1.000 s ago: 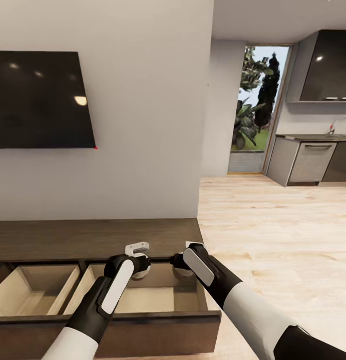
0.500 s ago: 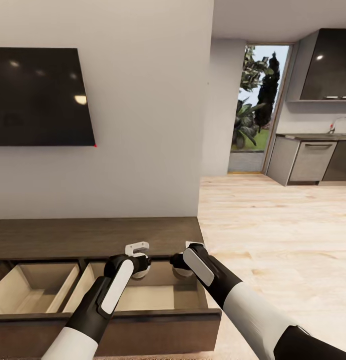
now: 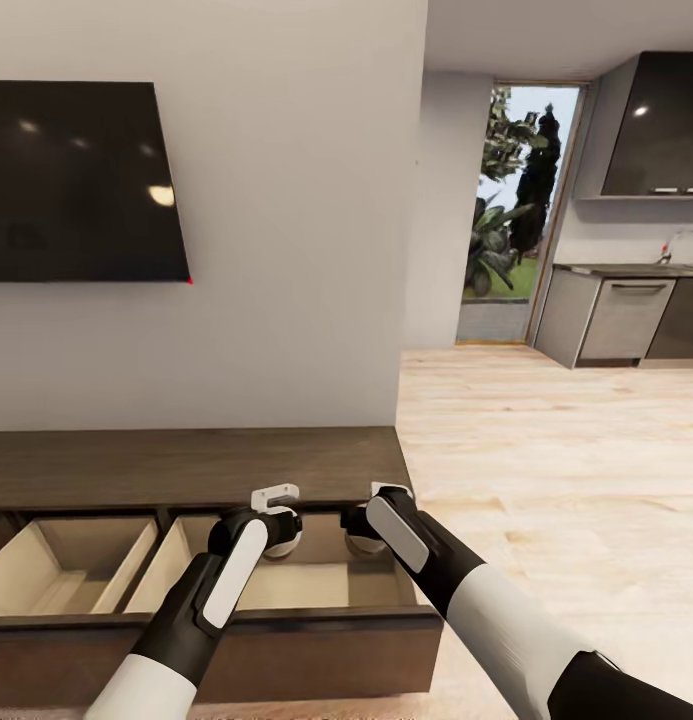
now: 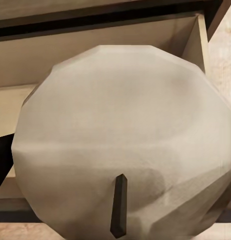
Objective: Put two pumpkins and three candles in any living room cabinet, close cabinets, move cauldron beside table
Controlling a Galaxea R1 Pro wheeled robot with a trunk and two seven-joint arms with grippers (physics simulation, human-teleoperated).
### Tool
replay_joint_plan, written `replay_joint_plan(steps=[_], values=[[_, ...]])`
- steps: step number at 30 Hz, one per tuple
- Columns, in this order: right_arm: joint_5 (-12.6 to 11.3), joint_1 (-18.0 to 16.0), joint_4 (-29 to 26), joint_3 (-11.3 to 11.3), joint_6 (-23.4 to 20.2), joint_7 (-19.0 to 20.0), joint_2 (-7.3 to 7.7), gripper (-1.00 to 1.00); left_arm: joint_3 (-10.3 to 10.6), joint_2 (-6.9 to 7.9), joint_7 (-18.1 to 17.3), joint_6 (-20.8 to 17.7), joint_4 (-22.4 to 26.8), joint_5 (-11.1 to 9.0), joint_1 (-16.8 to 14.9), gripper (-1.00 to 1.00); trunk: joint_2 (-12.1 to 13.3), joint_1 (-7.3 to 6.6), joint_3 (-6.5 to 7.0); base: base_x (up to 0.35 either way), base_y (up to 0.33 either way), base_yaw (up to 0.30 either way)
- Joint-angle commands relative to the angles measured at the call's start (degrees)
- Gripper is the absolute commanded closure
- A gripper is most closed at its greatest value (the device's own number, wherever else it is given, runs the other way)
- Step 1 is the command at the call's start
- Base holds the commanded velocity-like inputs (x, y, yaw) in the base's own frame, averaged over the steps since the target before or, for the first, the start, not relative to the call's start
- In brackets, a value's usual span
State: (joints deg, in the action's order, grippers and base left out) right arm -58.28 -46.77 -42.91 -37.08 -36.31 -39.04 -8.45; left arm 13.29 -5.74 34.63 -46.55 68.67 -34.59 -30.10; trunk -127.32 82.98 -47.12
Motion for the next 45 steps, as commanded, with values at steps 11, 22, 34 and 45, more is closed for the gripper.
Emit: replay_joint_plan(steps=[11, 22, 34, 45], values=[[-0.37, -0.07, -0.07, -0.18, 0.01, -0.51, 0.01, 1.0, 0.07, 0.01, 0.53, -0.03, 0.06, -0.57, -0.05, 1.0, -4.46, 2.41, -2.04, 0.0, 0.0, 0.0], [-0.38, -0.07, -0.16, -0.23, 0.01, -0.51, 0.01, 1.0, 0.07, 0.02, 0.48, -0.03, 0.06, -0.57, -0.05, 1.0, -8.87, 4.83, -4.01, 0.0, 0.0, 0.0], [-0.26, -0.07, -0.16, -0.27, 0.1, -0.43, -0.04, 1.0, 0.07, 0.02, 0.29, -0.05, 0.06, -0.57, -0.05, 1.0, -13.68, 7.46, -6.17, 0.0, 0.0, 0.0], [-0.25, -0.07, -0.25, -0.27, 0.1, -0.42, -0.02, 1.0, 0.0, 0.02, 0.31, -0.03, 0.35, -0.57, -0.05, 1.0, -15.93, 8.7, -7.26, 0.0, 0.0, 0.0]])
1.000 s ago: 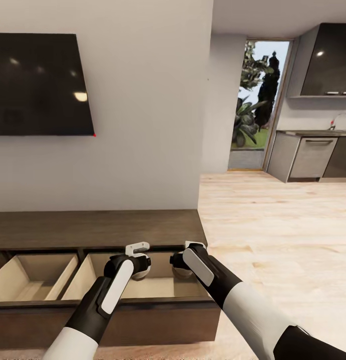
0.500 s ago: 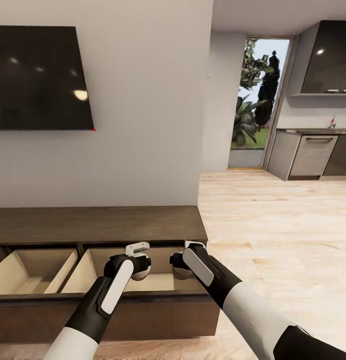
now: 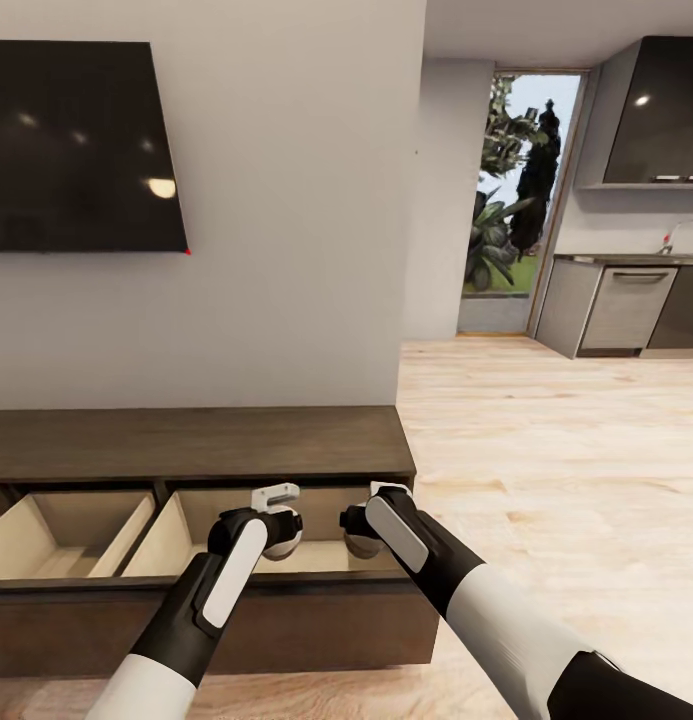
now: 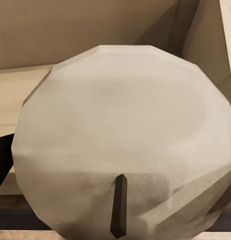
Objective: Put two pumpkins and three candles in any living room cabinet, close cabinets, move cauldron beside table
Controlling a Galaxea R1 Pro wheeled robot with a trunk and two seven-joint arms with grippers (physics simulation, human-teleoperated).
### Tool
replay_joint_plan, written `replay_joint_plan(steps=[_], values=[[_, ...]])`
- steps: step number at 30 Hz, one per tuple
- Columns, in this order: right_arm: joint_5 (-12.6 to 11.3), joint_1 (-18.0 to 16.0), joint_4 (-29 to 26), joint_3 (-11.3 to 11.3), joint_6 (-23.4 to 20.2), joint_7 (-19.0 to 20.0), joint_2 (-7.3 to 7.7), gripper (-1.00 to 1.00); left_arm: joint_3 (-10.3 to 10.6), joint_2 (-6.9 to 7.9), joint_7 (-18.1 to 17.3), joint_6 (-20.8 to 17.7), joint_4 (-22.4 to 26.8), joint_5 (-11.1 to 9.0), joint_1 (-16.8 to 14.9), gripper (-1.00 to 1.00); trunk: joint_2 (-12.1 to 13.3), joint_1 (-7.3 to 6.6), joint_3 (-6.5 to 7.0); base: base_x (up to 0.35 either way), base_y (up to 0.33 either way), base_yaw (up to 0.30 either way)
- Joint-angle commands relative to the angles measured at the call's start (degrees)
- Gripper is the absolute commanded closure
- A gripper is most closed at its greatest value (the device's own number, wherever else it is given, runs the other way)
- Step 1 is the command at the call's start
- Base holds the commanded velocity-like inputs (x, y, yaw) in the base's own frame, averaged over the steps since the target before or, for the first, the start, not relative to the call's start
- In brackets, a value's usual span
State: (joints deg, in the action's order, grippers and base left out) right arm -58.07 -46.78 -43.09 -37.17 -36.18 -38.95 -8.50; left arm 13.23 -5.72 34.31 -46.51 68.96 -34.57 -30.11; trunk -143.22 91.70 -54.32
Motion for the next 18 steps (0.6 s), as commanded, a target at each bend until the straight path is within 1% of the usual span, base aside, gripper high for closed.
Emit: replay_joint_plan(steps=[1, 6, 9, 13, 18], values=[[-0.47, -0.06, -0.06, -0.18, -0.04, -0.52, 0.04, 1.0, 0.05, 0.01, 0.6, -0.07, 0.12, -0.59, -0.04, 1.0, -0.03, -0.01, -0.06, 0.0, 0.0, 0.0], [-0.43, -0.06, -0.09, -0.18, -0.04, -0.52, 0.04, 1.0, 0.06, 0.01, 0.58, -0.09, 0.25, -0.59, -0.04, 1.0, -0.03, -0.01, -0.06, 0.007, 0.0, 0.0], [-0.4, -0.06, -0.08, -0.18, -0.04, -0.52, 0.03, 1.0, 0.12, 0.01, 0.58, -0.12, 0.13, -0.63, -0.04, 1.0, -0.03, -0.01, -0.06, 0.172, 0.0, 0.0], [-0.39, -0.06, -0.12, -0.18, -0.04, -0.52, 0.0, 1.0, 0.13, 0.01, 0.58, -0.12, 0.2, -0.61, -0.04, 1.0, -0.03, -0.01, -0.06, 0.073, 0.0, 0.0], [-0.35, -0.06, -0.12, -0.18, -0.04, -0.52, -0.01, 1.0, 0.21, 0.01, 0.58, -0.16, 0.16, -0.61, -0.04, 1.0, -0.03, -0.01, -0.06, 0.148, 0.0, 0.0]])
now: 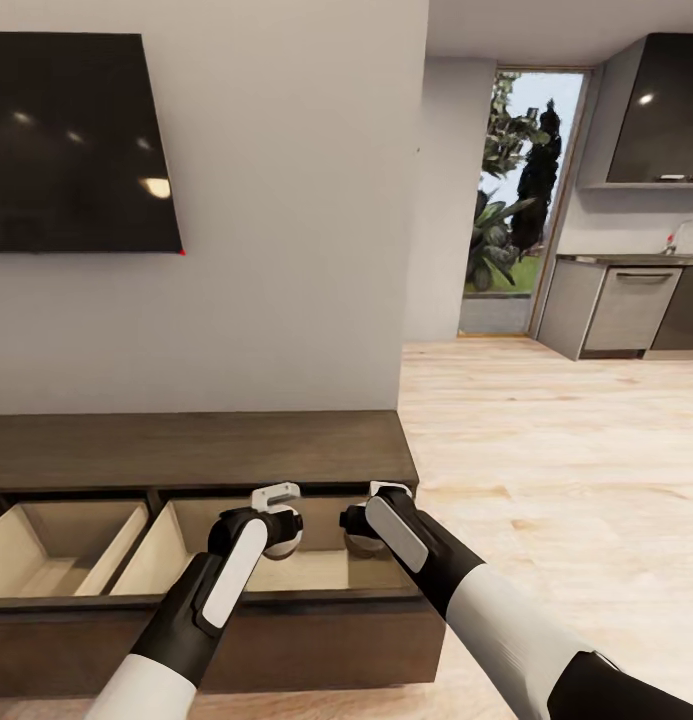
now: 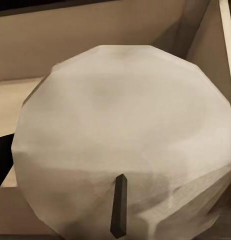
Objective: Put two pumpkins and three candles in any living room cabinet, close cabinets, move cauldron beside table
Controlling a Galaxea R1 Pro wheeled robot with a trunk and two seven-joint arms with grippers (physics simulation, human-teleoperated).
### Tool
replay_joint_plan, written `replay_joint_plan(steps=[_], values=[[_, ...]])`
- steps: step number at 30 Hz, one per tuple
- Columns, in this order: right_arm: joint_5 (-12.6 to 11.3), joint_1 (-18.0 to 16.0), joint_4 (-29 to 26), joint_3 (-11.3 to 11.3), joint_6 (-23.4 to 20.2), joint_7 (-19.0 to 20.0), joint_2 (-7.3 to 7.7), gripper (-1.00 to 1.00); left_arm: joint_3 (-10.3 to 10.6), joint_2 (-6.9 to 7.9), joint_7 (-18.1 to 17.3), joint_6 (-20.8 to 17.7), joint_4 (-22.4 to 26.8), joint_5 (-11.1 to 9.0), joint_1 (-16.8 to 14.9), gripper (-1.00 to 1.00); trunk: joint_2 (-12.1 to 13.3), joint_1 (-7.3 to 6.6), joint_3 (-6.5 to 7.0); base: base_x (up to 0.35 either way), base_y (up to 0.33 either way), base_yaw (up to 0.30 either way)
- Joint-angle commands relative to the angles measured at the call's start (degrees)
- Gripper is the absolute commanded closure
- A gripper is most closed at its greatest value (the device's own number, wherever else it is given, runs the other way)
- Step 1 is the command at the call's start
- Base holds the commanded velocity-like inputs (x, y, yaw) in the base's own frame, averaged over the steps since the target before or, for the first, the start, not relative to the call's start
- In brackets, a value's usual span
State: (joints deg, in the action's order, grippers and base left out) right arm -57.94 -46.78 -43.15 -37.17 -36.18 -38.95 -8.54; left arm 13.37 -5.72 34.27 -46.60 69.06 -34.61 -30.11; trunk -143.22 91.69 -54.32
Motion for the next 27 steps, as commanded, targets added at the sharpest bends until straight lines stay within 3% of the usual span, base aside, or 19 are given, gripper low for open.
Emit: replay_joint_plan(steps=[1, 8, 20, 27], values=[[-0.46, -0.06, -0.08, -0.18, -0.03, -0.52, 0.02, 1.0, 0.07, 0.01, 0.62, -0.07, 0.08, -0.58, -0.04, 1.0, -0.03, 0.0, -0.06, 0.057, 0.0, 0.0], [-0.36, -0.06, -0.08, -0.18, -0.03, -0.52, 0.02, 1.0, 0.15, 0.01, 0.62, -0.14, -0.14, -0.64, -0.04, 1.0, -0.03, 0.0, -0.06, 0.158, 0.0, 0.0], [-0.1, -0.06, 0.06, -0.18, -0.03, -0.52, 0.09, 1.0, 0.16, 0.01, 0.62, -0.1, 0.28, -0.57, -0.04, 1.0, -0.03, 0.0, -0.06, 0.009, 0.0, 0.0], [-0.07, -0.06, 0.08, -0.18, -0.03, -0.52, 0.03, 1.0, 0.16, 0.01, 0.62, -0.07, 0.22, -0.63, -0.04, 1.0, -0.12, 0.18, -1.61, 0.0, 0.0, 0.0]])
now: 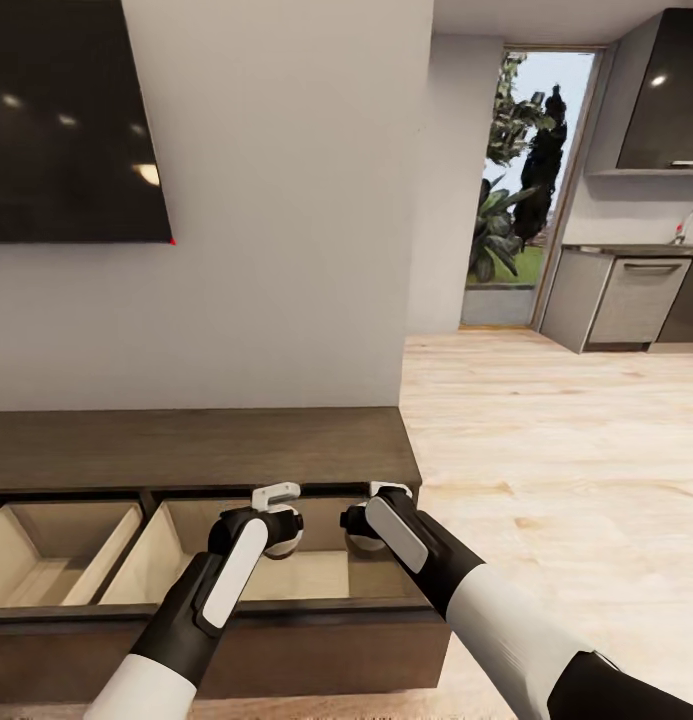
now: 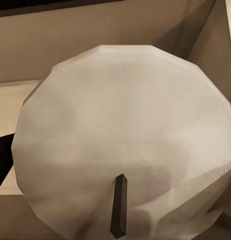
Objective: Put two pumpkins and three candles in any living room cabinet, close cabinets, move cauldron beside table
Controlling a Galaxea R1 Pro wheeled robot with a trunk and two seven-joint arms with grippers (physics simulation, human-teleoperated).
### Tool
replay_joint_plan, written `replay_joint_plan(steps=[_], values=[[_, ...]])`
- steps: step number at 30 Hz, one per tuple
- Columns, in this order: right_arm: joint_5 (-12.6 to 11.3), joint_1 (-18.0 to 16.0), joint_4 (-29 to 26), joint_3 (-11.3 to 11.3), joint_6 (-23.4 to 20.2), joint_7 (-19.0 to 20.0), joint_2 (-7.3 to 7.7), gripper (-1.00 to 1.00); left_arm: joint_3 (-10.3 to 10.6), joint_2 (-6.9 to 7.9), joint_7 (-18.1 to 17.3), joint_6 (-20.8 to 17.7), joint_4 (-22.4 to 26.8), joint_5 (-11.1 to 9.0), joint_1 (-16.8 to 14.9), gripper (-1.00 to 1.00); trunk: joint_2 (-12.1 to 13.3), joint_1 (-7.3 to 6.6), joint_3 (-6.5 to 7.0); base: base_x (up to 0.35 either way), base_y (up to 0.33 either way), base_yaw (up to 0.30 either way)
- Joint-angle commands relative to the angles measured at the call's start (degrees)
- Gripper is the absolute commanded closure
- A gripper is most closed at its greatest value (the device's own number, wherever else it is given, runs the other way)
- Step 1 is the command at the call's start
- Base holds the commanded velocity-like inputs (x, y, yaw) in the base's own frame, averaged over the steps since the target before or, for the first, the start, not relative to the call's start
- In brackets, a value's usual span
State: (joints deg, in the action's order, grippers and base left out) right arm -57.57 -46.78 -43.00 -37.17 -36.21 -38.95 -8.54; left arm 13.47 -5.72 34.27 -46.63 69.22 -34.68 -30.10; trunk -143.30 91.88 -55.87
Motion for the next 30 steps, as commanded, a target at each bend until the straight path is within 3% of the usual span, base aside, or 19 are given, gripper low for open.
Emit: replay_joint_plan(steps=[1, 30], values=[[-0.43, -0.07, -0.07, -0.18, 0.0, -0.51, 0.02, 1.0, 0.07, 0.01, 0.62, -0.04, 0.05, -0.56, -0.05, 1.0, -0.05, 0.01, -0.29, 0.0, 0.0, 0.0], [-0.43, -0.07, -0.07, -0.18, 0.01, -0.51, 0.01, 1.0, 0.07, 0.01, 0.62, -0.04, -0.07, -0.57, -0.05, 1.0, -0.44, 0.75, -6.71, 0.0, 0.0, 0.0]])
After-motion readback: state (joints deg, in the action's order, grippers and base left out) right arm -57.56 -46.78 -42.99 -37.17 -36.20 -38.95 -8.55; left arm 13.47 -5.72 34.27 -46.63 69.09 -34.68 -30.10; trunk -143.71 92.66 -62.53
